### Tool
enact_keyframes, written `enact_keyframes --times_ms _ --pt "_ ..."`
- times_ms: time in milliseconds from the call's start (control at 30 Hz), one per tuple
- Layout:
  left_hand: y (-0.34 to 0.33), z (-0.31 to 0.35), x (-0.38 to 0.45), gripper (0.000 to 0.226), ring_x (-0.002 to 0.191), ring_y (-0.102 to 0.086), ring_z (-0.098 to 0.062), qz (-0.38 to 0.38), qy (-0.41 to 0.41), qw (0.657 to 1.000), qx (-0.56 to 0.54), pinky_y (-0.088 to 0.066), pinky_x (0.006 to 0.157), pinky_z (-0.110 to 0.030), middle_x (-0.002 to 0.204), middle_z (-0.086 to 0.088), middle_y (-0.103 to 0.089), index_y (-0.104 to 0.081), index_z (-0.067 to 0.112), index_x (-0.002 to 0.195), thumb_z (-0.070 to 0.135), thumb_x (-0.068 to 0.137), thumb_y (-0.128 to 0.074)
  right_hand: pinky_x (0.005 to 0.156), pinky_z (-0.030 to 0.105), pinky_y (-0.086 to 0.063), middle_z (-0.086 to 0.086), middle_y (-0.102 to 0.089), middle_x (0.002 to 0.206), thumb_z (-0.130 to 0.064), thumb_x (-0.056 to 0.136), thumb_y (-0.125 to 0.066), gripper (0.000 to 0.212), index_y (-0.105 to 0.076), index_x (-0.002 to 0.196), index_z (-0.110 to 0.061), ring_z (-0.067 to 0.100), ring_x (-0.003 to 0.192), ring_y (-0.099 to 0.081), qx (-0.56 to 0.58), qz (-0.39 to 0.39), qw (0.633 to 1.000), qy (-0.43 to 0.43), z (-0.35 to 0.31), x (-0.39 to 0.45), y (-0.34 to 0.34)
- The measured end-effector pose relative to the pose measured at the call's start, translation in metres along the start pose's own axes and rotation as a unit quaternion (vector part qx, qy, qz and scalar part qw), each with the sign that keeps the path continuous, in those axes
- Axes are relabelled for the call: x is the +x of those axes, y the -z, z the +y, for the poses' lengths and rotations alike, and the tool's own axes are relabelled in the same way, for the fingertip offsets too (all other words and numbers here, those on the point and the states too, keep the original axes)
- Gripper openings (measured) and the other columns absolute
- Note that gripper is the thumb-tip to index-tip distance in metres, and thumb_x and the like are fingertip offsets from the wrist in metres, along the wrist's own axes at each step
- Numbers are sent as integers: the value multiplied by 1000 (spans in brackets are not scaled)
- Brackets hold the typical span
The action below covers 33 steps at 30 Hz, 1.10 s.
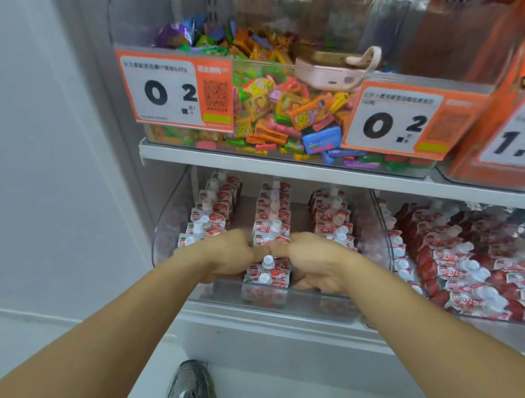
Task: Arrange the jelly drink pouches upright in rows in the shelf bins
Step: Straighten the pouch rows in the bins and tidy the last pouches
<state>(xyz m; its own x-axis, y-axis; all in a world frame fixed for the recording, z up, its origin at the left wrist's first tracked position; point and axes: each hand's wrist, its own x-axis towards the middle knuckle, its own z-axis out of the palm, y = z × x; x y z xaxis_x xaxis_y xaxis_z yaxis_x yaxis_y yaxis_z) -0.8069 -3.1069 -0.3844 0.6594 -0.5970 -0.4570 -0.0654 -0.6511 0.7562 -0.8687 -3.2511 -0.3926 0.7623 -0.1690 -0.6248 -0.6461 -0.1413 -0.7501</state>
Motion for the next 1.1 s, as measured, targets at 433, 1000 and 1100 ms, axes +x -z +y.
enact_keyframes --times_ms 433,1000,1100 --pt "35 -29 -55 29 98 -53 -29 458 -154 840 245 -44 82 -36 101 -7 -60 -62 12 109 18 81 -69 95 31 -45 13 -55 133 -36 92 -59 57 -40 140 -14 30 119 -54 -154 253 917 266 -71 13 -53" --pt "52 -87 -64 34 62 -62 -28 420 -91 889 157 -49 50 -36 61 0 -67 -63 16 73 41 91 -49 78 31 -44 7 -55 135 -53 103 -22 54 -20 151 -29 25 84 -55 41 209 962 169 -80 132 -99" --pt "55 -88 -67 20 63 -64 -24 385 -88 908 138 -52 55 -35 69 6 -71 -65 20 78 33 89 -55 85 32 -45 10 -56 131 -54 101 -29 50 -33 140 -22 26 97 -57 43 213 957 191 -81 126 -101"
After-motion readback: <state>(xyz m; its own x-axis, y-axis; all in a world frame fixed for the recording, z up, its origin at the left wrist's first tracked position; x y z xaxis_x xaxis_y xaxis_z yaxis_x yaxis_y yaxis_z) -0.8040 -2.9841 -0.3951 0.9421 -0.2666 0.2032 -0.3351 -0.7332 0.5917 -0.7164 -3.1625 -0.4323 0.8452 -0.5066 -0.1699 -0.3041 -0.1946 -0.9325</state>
